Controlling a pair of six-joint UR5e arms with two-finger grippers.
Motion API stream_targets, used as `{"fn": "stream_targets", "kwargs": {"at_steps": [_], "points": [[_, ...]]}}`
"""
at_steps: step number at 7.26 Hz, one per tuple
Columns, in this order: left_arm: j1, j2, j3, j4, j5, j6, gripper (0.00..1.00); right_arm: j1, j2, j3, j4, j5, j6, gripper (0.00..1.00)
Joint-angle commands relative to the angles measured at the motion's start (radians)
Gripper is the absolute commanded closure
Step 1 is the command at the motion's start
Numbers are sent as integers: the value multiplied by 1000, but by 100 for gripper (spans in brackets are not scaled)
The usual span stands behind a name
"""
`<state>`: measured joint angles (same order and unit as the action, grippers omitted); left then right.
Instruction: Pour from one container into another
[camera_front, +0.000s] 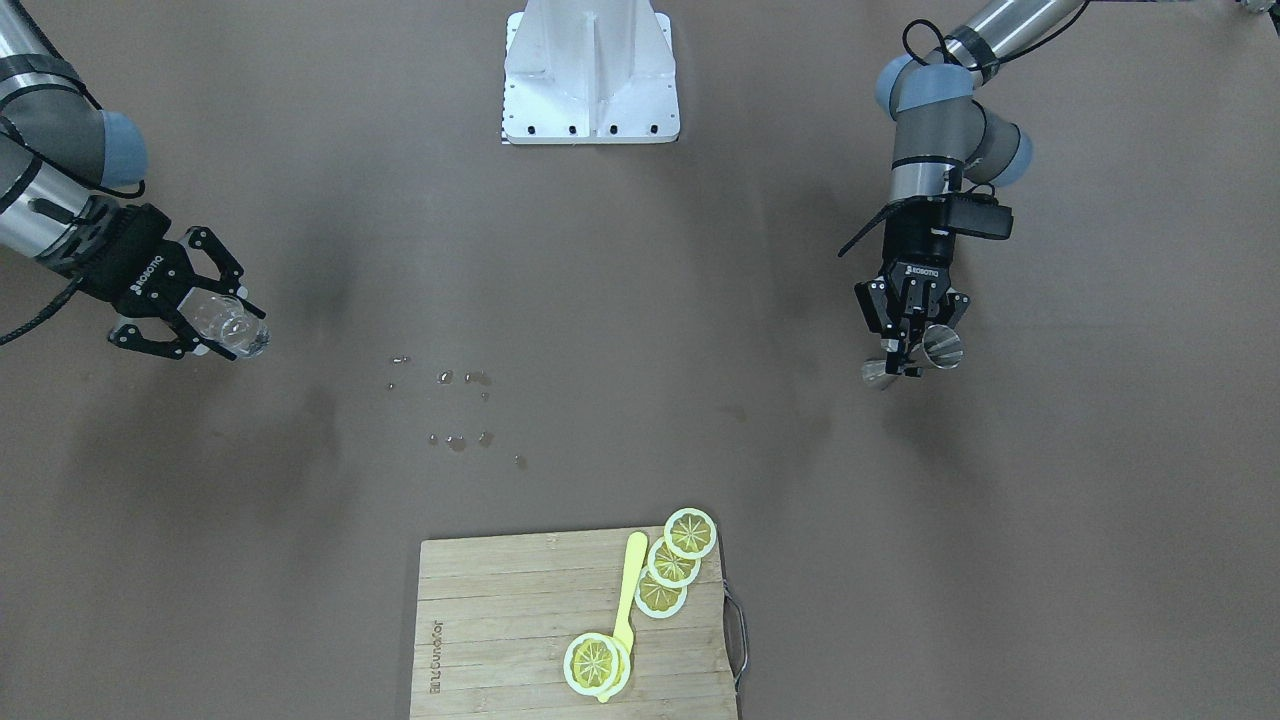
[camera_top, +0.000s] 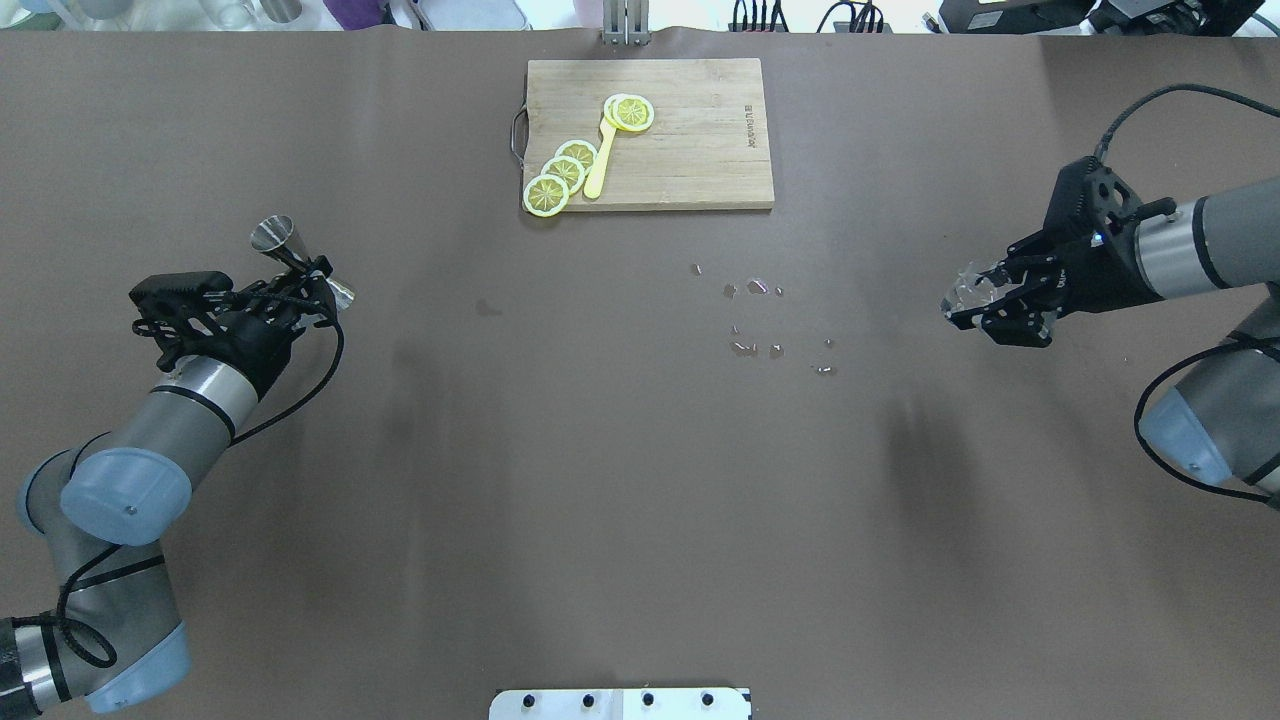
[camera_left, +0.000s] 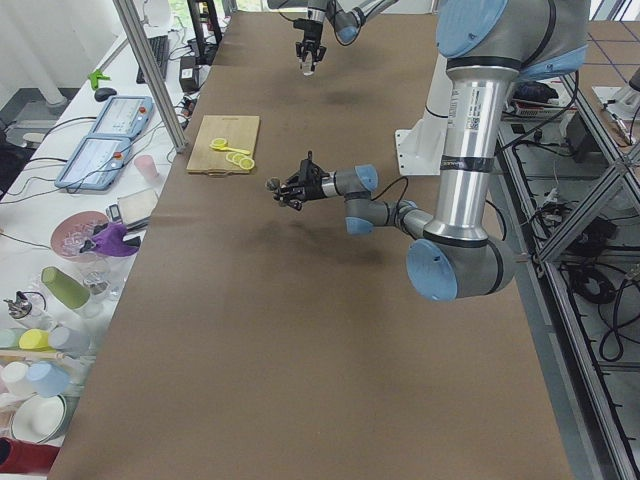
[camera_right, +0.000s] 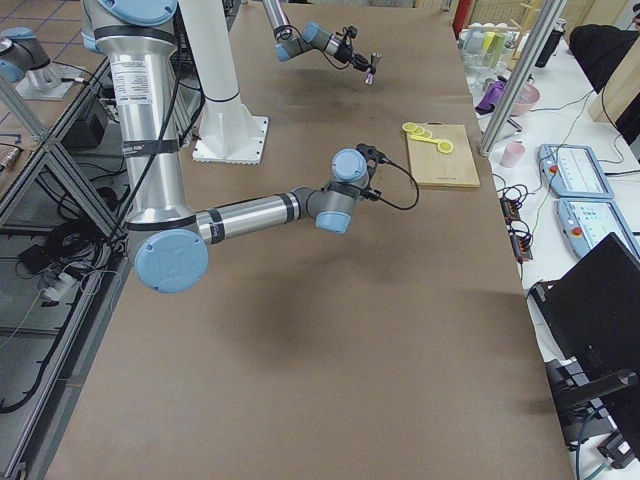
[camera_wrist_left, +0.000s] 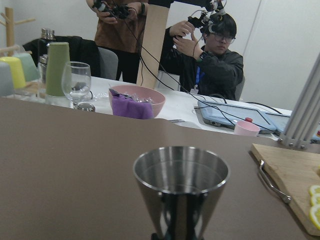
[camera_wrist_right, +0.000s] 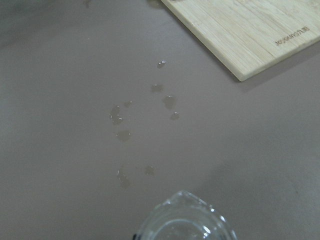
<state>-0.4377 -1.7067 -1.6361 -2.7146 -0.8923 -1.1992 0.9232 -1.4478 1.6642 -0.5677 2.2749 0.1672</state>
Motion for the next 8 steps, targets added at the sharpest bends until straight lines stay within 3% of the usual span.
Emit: {"fn": "stream_targets", "kwargs": {"at_steps": [1,2,4,6,8], "points": [[4,-49,-8,-2,-34,124,100,-38,53,9,-44,-31,-23,100],[4,-82,-4,-2,-39,224,100,-44,79,9,-69,-47,-47,100],[2,-145,-2,-2,-153,425,100,-41,170,12,-203,-51,-101,100],[-21,-192,1,-2,-324,612,100,-50,185,66,-318,-52,-127,100],[-65,-232,21,-2,-522,755,100,-113,188,83,-334,-136,-141,100]]}}
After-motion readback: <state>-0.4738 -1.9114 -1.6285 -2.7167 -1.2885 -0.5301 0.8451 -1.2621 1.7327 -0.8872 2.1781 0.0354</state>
